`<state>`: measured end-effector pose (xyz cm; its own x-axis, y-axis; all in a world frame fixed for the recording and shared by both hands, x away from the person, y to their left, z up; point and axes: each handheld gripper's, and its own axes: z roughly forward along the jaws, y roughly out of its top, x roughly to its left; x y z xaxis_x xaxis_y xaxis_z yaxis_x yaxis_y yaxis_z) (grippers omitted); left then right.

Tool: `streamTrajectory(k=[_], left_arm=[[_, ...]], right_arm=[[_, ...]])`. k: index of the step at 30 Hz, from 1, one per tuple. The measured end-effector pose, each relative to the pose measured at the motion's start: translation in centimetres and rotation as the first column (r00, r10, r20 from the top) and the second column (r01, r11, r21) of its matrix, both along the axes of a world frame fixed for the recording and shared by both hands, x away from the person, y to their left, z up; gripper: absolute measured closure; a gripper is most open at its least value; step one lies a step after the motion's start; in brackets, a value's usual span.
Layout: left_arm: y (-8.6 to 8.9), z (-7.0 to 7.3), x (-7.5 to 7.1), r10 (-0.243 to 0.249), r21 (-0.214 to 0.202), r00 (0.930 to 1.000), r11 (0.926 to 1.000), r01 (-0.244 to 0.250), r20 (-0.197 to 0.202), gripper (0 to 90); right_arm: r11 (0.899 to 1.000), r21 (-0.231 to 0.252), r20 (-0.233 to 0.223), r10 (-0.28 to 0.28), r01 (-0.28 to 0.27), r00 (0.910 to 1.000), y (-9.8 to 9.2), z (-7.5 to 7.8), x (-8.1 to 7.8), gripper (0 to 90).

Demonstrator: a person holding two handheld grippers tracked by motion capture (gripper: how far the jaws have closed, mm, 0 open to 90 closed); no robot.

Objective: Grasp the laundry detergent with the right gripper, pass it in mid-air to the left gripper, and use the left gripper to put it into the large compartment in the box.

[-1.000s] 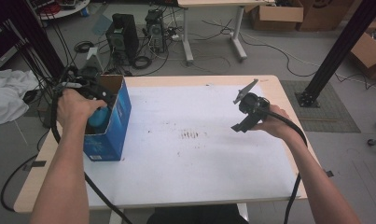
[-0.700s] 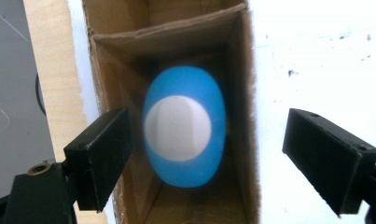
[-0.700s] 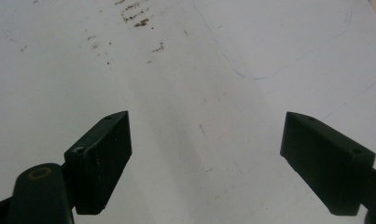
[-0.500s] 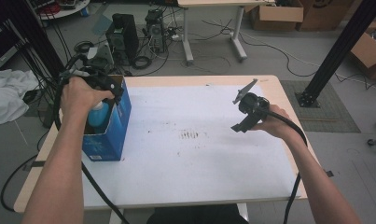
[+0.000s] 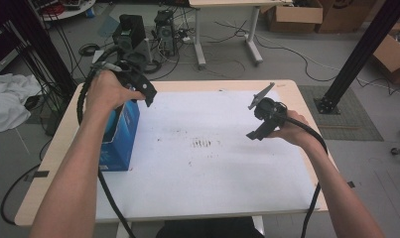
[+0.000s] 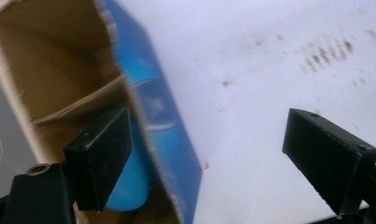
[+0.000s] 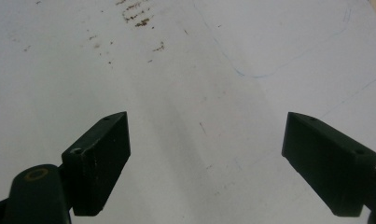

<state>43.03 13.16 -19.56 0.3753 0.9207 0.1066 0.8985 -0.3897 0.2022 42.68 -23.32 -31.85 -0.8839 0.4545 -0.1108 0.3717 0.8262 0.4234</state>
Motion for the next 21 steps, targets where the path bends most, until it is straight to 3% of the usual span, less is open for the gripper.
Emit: streamTrajectory(k=[6, 13, 21], left_arm=[[-2.4, -1.1, 0.1, -0.093, -0.001, 0.9957, 0.9957, 0.093, -0.009, 16.7], [-5.0, -2.9, 0.0, -0.215, -0.008, 0.9754, 0.9766, 0.215, -0.049, 16.6], [-6.6, -5.1, 0.1, -0.274, -0.007, 0.9597, 0.9617, 0.274, -0.064, 16.7]], right_arm=[[1.0, -0.002, -0.007, 0.005, -0.005, 1.0, 0.1, 0.1, -0.1, 15.2], [1.0, -0.01, -0.011, -0.002, 0.002, 0.9999, -0.1, 0.1, -0.2, 15.2], [1.0, -0.018, -0.009, -0.006, 0.006, 0.9999, -0.5, 0.3, -0.3, 15.2]])
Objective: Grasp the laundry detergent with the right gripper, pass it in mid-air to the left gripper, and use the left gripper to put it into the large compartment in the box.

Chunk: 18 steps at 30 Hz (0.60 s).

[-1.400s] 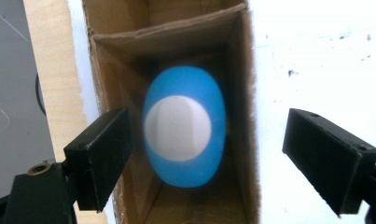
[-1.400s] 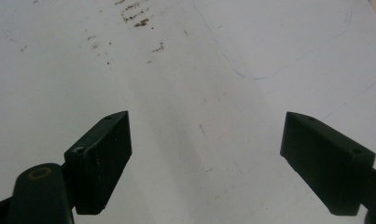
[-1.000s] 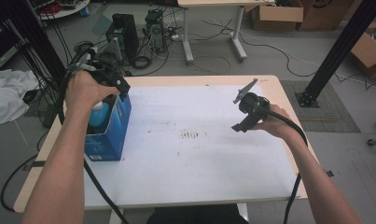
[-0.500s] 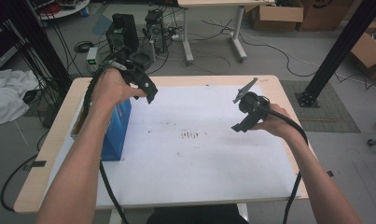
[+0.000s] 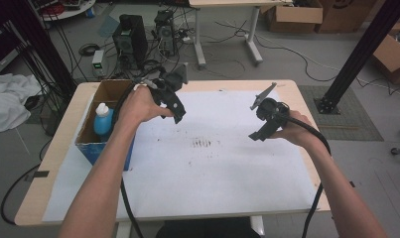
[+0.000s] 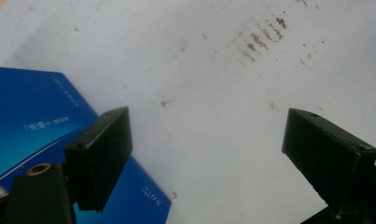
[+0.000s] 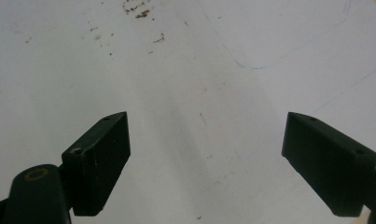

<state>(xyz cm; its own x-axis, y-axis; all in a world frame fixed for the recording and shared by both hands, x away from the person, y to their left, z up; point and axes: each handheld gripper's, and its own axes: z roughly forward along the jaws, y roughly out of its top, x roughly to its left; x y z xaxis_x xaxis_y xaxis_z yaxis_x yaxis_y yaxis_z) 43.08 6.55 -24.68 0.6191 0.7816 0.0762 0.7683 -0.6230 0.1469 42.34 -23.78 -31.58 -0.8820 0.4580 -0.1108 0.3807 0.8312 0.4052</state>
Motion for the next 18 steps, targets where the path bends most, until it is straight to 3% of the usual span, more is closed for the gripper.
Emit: streamTrajectory(k=[6, 13, 18], left_arm=[[-0.8, -1.8, -0.1, -0.027, 0.007, 0.9996, 0.9996, 0.027, 0.002, 16.9], [-1.6, -2.9, -0.5, -0.06, 0.015, 0.9982, 0.9981, 0.06, 0.004, 17.0], [-1.8, -3.7, -0.7, -0.068, -0.007, 0.9977, 0.9977, 0.068, 0.001, 17.4]], right_arm=[[1.0, -0.005, 0.005, -0.006, 0.006, 1.0, -0.2, 0.2, -0.1, 15.1], [1.0, -0.008, 0.003, -0.01, 0.01, 0.9999, -0.3, 0.3, -0.2, 15.2], [1.0, -0.01, 0.005, -0.009, 0.009, 0.9999, -0.2, 0.5, -0.1, 15.2]])
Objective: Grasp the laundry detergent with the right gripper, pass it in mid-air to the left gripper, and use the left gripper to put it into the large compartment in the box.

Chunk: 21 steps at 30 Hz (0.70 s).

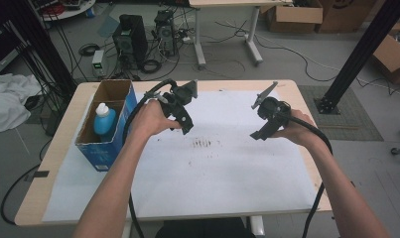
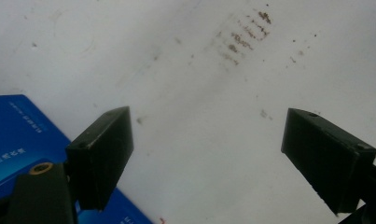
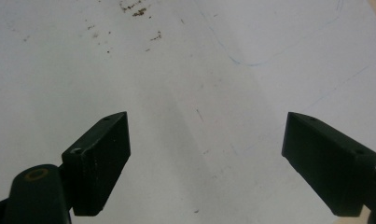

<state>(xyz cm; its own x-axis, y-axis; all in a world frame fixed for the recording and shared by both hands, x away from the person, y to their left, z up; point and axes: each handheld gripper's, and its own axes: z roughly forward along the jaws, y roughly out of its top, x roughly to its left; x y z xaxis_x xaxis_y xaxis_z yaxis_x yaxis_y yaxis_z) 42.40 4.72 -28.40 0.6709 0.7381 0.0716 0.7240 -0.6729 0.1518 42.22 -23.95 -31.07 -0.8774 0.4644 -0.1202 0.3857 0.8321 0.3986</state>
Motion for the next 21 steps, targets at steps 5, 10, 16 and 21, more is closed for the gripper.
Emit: streamTrajectory(k=[5, 10, 16, 21], left_arm=[[0.03, -0.86, -0.03, -0.005, 0.021, 0.9999, 0.9998, 0.005, -0.015, 17.4], [0.0, -0.98, 0.04, -0.002, 0.014, 0.9999, 0.9999, 0.002, -0.014, 17.4], [-0.19, -0.95, 0.03, -0.008, 0.007, 0.9999, 0.9999, 0.008, -0.015, 17.5], [-0.23, -0.92, -0.04, -0.008, 0.007, 0.9998, 0.9999, 0.008, -0.018, 17.6]], right_arm=[[1.0, 0.003, 0.004, 0.004, -0.004, 1.0, 0.1, 0.16, 0.03, 15.3], [1.0, 0.002, 0.003, -0.002, 0.002, 1.0, 0.07, 0.18, -0.03, 15.3], [1.0, -0.001, 0.004, -0.003, 0.003, 1.0, -0.12, 0.18, -0.03, 15.3], [1.0, -0.002, 0.004, -0.002, 0.002, 1.0, -0.12, 0.18, -0.05, 15.3]])
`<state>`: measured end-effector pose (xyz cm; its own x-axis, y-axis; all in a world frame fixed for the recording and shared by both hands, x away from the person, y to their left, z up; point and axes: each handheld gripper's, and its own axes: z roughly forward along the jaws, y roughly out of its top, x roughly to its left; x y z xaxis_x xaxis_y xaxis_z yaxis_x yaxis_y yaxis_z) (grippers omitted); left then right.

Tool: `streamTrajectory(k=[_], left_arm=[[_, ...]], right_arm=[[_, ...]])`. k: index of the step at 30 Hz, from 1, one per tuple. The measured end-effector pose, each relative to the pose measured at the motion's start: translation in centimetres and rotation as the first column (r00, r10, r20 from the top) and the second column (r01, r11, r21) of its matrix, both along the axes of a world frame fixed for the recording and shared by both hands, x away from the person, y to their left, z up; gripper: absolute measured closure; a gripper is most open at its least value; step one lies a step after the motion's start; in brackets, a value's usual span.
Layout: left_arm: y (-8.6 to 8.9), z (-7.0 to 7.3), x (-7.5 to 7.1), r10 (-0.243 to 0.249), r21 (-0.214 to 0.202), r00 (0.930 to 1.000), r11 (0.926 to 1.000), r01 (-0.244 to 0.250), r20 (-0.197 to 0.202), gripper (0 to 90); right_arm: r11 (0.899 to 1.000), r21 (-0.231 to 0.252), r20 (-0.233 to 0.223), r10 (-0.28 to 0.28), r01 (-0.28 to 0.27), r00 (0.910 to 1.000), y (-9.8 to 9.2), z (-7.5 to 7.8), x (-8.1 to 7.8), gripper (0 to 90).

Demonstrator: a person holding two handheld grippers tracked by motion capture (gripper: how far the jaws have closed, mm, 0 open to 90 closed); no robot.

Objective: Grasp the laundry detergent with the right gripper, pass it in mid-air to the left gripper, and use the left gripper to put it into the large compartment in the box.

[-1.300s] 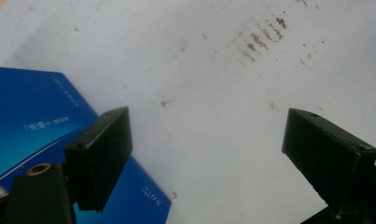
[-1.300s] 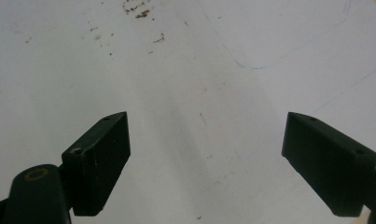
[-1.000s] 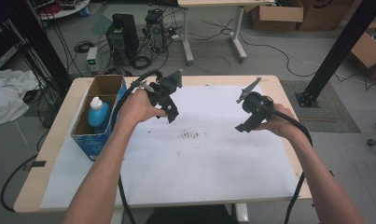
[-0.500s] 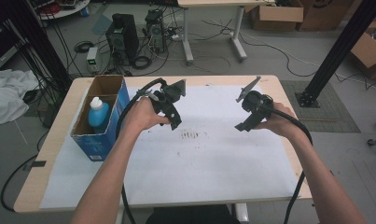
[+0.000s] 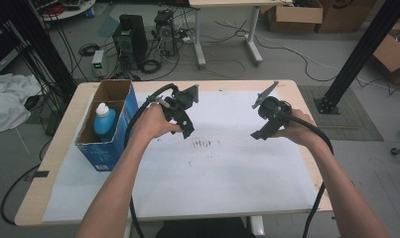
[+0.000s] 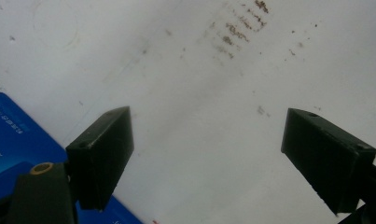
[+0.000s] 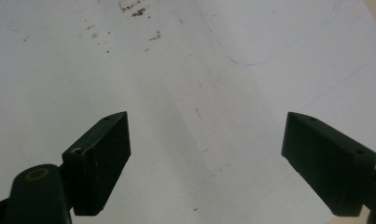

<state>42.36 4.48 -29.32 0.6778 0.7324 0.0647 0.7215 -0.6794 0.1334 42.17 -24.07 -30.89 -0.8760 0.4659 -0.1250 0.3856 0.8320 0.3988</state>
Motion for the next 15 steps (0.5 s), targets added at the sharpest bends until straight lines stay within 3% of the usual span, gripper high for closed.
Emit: streamTrajectory(k=[15], left_arm=[[-0.07, -0.16, 0.02, -0.006, -0.001, 1.0, 1.0, 0.006, 0.003, 17.6]], right_arm=[[1.0, 0.004, -0.004, 0.0, 0.0, 1.0, 0.31, -0.26, 0.11, 15.3]])
